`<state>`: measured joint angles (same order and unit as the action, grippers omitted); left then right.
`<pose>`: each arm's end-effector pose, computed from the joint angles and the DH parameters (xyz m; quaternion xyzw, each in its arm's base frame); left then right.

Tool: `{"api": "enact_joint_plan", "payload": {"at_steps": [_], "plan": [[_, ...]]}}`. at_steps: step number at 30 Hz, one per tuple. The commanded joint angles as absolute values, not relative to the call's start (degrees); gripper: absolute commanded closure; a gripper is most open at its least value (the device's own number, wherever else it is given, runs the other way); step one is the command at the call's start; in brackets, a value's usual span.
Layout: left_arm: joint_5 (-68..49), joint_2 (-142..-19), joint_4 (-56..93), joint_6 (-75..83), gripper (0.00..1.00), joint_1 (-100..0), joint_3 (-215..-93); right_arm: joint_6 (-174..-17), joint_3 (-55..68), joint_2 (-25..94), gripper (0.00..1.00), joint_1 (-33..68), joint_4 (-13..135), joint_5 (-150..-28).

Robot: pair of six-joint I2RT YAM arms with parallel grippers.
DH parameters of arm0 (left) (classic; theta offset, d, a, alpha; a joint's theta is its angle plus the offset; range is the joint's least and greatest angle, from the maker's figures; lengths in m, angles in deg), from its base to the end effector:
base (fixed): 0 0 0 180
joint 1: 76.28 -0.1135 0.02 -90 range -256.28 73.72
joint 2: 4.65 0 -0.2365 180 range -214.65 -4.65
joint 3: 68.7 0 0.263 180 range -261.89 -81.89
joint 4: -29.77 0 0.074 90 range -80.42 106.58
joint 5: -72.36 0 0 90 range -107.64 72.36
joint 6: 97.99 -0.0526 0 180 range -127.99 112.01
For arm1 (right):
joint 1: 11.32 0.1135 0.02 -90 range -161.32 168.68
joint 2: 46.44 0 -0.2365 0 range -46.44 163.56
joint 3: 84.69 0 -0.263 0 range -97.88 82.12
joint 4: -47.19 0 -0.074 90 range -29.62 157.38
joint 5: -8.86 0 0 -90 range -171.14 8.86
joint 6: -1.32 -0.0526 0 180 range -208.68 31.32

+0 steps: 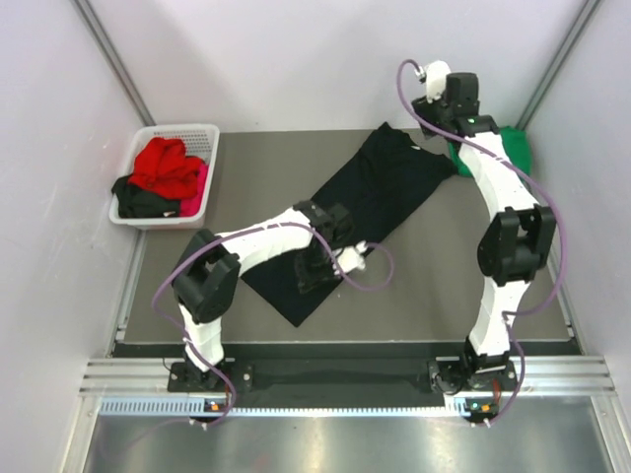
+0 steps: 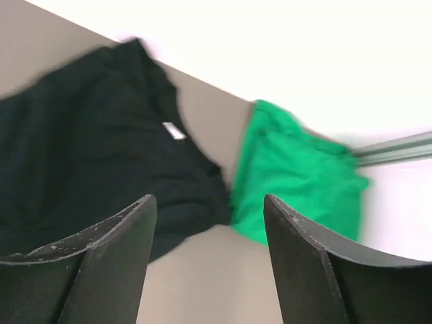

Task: Fold and stack the t-shirts
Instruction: Fold the tshirt

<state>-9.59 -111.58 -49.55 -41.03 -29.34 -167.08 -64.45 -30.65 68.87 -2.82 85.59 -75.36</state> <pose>0.2361 -0.2634 0.1747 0.6420 0.7633 -0.0719 0.0099 0.4868 0.0674 0.3171 -0.2159 0.8277 -0.1134 0.5055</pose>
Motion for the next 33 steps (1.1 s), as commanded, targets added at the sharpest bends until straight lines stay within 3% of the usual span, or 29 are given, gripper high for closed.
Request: {"api": "enact_joint_plan", "payload": {"at_steps": [1, 6, 24, 33], "plan": [[-10.26, -111.43, -44.71, -41.22, 0.75, -29.61, -159.35, -74.33, -25.56, 68.88, 0.35, -4.54, 89.81, -86.03], [-10.09, -113.1, -40.91, -39.28, 0.75, -29.7, -155.46, -85.25, -20.45, 71.15, 0.37, -8.77, 91.4, -103.81], [-0.16, -122.68, -40.29, -36.38, 0.75, -22.32, -152.82, -84.1, -36.96, 89.7, 0.37, -7.19, 91.32, -96.09], [2.06, -127.34, -41.52, -33.22, 0.75, -15.99, -159.14, -85.25, -42.6, 93.92, 0.36, -2.88, 90.97, -94.76]]}}
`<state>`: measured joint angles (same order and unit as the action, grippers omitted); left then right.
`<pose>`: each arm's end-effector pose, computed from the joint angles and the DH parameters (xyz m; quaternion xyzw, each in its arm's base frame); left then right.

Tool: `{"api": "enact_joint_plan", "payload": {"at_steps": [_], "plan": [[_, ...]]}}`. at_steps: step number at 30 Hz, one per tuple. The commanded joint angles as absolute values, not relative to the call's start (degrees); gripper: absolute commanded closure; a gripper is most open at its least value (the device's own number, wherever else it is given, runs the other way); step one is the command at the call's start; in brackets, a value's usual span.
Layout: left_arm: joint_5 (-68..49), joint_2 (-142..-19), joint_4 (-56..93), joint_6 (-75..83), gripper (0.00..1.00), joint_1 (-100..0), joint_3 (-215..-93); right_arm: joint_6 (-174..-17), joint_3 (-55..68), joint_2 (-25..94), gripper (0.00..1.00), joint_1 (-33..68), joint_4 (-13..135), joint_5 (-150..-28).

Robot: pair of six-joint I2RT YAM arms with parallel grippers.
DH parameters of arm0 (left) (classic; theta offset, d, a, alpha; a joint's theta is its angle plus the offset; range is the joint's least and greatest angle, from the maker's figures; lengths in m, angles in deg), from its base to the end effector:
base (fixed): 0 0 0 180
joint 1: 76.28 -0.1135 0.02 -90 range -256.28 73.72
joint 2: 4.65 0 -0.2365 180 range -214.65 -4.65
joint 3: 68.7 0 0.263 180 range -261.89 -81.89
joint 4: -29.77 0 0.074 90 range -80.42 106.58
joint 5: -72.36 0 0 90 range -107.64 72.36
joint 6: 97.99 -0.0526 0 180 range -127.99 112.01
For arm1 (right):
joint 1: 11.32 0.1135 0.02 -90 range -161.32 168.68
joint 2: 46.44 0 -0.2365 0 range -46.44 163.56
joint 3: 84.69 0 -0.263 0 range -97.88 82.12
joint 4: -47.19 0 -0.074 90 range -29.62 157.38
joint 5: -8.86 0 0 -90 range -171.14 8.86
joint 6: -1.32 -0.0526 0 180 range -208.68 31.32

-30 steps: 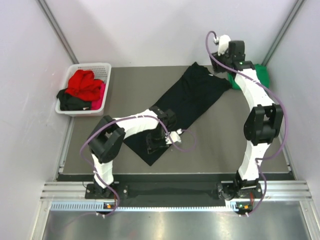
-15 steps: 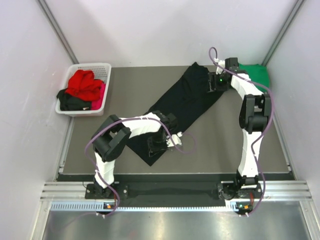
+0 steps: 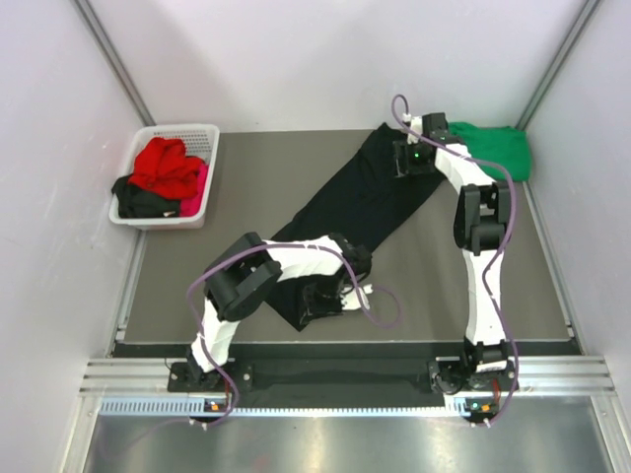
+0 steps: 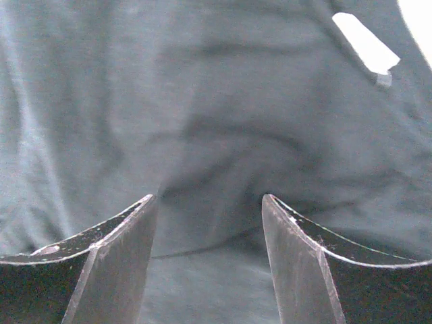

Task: Fold and stack the t-shirts
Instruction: Fold the tshirt

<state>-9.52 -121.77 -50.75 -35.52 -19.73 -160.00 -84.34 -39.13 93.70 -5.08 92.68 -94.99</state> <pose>0.1752 -0.2787 0.0885 -0.6537 -0.7400 0.0323 0.1548 0.5370 0.0714 0.1415 -0.1262 0.9286 0.1192 0.3279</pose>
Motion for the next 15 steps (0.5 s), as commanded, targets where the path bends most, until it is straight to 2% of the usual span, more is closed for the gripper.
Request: {"api": "enact_joint_plan", "payload": {"at_steps": [1, 2, 6, 11, 13, 14, 15], "plan": [[0.91, -127.6, -41.35, -32.17, 0.73, -15.55, -159.58, -85.42, -41.73, 93.58, 0.36, -2.62, 90.45, -94.85], [-0.4, -127.87, -40.47, -31.55, 0.6, -15.2, -159.76, -85.6, -41.28, 92.88, 0.36, -2.35, 90.35, -95.2], [-4.19, -127.61, -39.85, -30.93, 0.47, -15.02, -159.33, -85.78, -39.17, 90.94, 0.36, -2.35, 90.7, -96.17], [-4.55, -127.87, -38.88, -29.97, 0.46, -14.93, -158.44, -85.51, -37.76, 89.71, 0.35, -2.88, 90.88, -96.44], [-4.55, -127.96, -38.18, -29.7, 0.55, -14.41, -157.83, -85.43, -37.85, 89.53, 0.35, -2.97, 90.62, -95.48], [-4.9, -128.48, -37.92, -29.53, 0.63, -14.15, -157.65, -85.42, -37.94, 89.79, 0.35, -2.97, 90.53, -95.12], [-4.46, -129.01, -38.18, -29.52, 0.85, -13.88, -157.91, -85.34, -38.11, 89.88, 0.35, -2.88, 90.44, -94.68]]}}
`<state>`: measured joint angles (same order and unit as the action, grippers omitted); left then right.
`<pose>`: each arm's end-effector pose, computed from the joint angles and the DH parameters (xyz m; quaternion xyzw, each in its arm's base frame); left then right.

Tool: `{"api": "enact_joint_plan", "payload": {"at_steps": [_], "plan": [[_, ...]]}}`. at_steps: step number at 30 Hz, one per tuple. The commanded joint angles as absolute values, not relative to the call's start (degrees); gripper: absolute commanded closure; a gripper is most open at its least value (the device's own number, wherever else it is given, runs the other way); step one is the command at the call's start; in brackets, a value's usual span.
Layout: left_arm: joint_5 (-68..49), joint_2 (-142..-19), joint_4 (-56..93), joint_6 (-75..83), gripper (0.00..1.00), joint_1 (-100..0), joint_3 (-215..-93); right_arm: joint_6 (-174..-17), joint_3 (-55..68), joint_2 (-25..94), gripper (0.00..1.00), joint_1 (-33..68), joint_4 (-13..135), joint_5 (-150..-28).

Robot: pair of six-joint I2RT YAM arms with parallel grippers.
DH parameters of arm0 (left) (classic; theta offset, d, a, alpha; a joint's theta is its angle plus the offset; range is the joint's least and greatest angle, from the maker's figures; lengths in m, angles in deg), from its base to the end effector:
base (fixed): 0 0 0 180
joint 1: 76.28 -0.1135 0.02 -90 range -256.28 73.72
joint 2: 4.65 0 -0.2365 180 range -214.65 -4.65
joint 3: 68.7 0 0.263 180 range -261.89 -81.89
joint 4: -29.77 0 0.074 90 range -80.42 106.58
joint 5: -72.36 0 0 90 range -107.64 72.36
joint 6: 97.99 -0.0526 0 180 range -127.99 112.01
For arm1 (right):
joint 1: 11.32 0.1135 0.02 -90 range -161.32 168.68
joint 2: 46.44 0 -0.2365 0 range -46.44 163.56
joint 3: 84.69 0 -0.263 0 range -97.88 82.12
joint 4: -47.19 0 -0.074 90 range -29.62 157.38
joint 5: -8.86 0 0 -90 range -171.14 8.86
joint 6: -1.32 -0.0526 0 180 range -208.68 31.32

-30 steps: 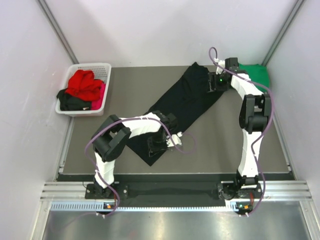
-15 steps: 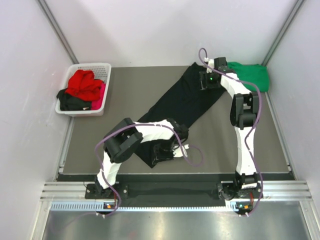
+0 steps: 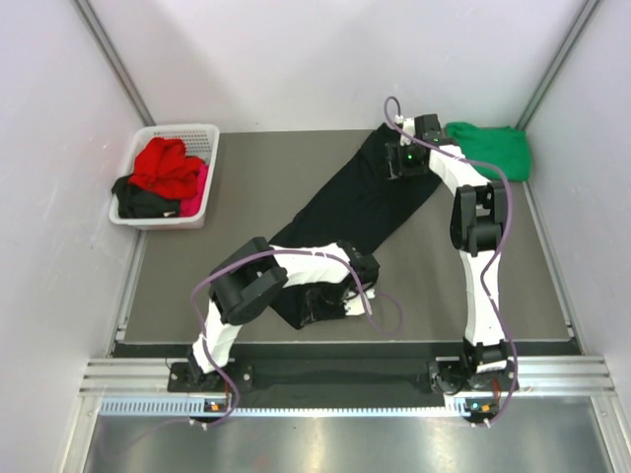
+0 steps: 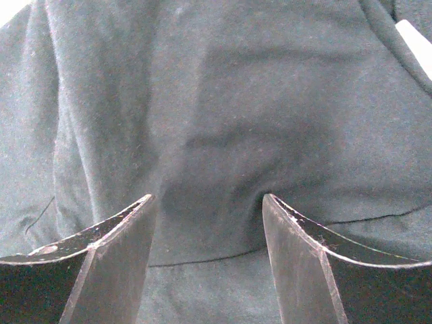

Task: Fold and stack the t-shirts
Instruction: Fold the tshirt

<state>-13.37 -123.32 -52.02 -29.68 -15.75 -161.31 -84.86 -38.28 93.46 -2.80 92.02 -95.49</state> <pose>0.1594 -0.2901 0.0851 -0.6447 -0.7476 -0.0168 0.1585 0.5328 0.0930 0.1396 -0.1419 0.9258 0.1312 0.3249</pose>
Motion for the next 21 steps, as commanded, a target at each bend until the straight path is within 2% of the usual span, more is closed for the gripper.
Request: {"api": "enact_joint_plan", "payload": {"at_steps": [1, 13, 21], "plan": [[-4.03, -129.97, -38.27, -29.35, 0.99, -13.53, -158.18, -85.42, -38.64, 90.14, 0.35, -2.88, 90.44, -93.81], [1.6, -131.3, -43.71, -29.35, 1.0, -5.8, -166.61, -83.76, -38.46, 89.09, 0.35, -4.37, 94.48, -82.56], [4.68, -134.9, -47.05, -29.7, 1.0, -2.81, -175.57, -81.39, -39.6, 91.54, 0.35, -4.55, 95.89, -82.9]]}}
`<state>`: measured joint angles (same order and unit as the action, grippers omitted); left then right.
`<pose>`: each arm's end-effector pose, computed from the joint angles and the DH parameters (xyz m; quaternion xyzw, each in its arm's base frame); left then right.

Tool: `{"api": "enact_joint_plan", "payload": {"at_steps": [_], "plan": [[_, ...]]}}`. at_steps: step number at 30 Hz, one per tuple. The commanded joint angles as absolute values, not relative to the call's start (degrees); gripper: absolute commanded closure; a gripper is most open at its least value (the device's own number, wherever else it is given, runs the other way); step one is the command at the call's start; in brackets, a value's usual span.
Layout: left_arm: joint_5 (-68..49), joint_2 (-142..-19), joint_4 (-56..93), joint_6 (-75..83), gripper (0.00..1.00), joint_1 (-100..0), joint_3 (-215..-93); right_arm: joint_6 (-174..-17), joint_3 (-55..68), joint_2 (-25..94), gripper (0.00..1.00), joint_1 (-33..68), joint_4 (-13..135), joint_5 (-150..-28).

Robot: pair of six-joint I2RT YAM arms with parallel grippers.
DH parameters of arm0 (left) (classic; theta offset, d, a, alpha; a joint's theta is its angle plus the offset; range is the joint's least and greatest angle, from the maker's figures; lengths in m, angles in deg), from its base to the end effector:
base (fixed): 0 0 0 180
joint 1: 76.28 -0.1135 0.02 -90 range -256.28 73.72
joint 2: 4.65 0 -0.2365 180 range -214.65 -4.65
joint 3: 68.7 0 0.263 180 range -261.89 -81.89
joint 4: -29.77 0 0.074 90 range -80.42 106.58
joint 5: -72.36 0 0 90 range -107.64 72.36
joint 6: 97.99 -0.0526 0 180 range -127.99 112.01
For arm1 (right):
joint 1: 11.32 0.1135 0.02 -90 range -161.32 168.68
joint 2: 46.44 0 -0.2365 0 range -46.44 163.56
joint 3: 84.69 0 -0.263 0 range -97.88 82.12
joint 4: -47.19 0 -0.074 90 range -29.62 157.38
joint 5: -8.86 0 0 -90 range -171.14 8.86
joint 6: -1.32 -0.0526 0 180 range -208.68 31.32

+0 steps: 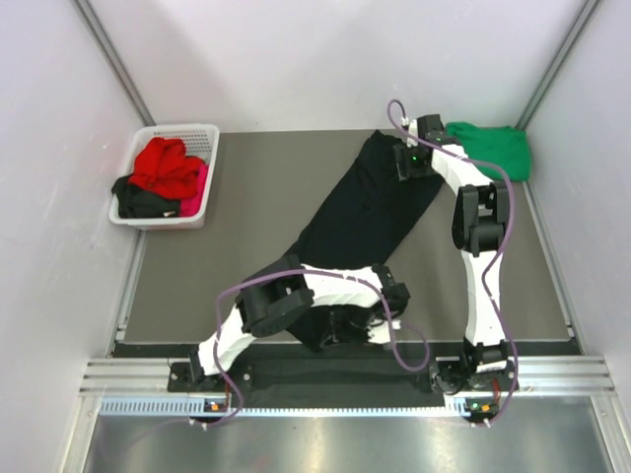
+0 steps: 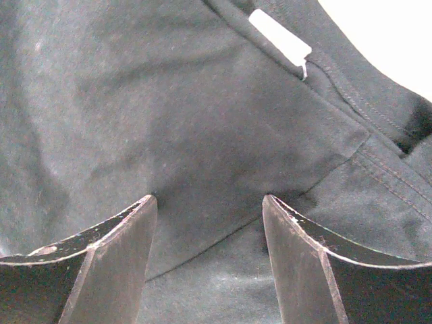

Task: Fold and stack the t-shirts
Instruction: Fold the tshirt

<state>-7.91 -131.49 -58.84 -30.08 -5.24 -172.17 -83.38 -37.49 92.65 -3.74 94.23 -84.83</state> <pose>0.1073 -0.3397 0.0818 -0.6992 -0.6842 -0.0029 0.2074 0.5306 0.0740 0.1381 -0.1165 0.9416 0.0368 0.3137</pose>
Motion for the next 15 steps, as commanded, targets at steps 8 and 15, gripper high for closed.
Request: {"api": "enact_joint_plan", "payload": {"at_steps": [8, 15], "plan": [[3.19, -136.57, -48.46, -30.14, 1.0, -2.72, -179.89, -79.89, -46.28, 98.49, 0.36, -0.42, 98.43, -87.2], [0.9, -136.92, -49.43, -30.93, 1.0, -2.72, -182.7, -73.22, -64.02, 107.46, 0.36, 2.22, 105.82, -87.47]]}}
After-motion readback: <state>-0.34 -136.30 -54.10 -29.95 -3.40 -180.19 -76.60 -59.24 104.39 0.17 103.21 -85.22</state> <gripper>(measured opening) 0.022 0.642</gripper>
